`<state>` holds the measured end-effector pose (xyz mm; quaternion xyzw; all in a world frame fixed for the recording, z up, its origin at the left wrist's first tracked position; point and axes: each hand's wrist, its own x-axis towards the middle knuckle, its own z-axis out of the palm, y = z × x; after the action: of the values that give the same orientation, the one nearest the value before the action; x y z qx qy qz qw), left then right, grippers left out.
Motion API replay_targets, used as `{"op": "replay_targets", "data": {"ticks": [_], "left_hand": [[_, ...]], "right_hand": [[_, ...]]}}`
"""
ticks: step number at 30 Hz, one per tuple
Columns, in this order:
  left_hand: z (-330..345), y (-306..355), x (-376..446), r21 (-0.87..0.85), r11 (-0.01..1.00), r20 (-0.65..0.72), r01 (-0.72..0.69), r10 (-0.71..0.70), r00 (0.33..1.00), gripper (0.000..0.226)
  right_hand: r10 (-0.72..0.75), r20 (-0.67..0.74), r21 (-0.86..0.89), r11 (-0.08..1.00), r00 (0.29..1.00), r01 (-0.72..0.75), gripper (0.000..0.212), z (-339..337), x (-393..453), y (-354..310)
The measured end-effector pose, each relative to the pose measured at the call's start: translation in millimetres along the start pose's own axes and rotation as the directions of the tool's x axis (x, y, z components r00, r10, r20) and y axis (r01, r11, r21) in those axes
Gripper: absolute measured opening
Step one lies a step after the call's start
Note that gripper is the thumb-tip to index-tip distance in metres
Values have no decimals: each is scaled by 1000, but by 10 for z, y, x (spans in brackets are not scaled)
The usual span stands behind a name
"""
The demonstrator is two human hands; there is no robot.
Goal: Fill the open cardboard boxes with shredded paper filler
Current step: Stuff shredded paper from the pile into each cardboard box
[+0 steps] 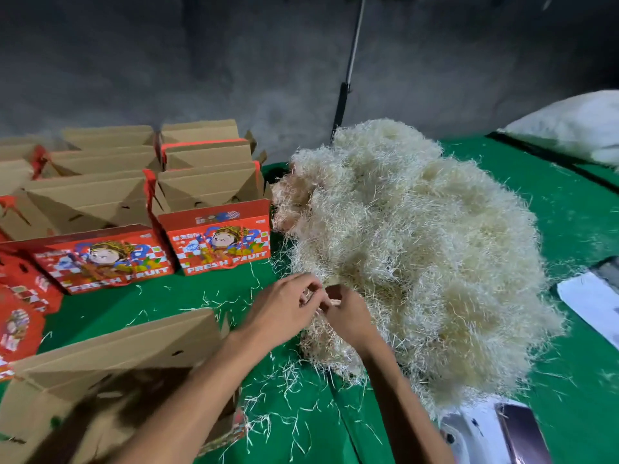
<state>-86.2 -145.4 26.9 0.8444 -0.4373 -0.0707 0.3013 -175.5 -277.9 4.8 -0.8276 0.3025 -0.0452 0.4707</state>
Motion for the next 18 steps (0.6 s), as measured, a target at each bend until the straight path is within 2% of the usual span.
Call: {"op": "replay_targets", "data": {"ticks": [2,4,8,12,15,18], "left_hand": [[97,140,264,13,1000,3,-2,2,1000,10],[189,257,535,42,999,-12,-8,9,1000,16],[355,381,1048,-1,998,-61,58,-58,996,28],[566,291,1389,-52,979,-84,198,-202,976,33],[720,106,1563,-124,938,-92,323,-335,938,39],[819,-20,1686,-114,922,-79,369,-379,922,36]], "right_hand": [[-53,-93,-100,994,994,44,43,-213,170,34],[-109,-166,-286,956,980,58,62,-412,346,90],[-228,-214,-500,861,950,94,75,-737,820,216],[-303,-121,-643,749,945,158,79,-795,1374,220],[-263,-36,-681,713,964,169,94,-717,1872,165],[-191,22,-770,623,981,138,107,-663,2390,137]]}}
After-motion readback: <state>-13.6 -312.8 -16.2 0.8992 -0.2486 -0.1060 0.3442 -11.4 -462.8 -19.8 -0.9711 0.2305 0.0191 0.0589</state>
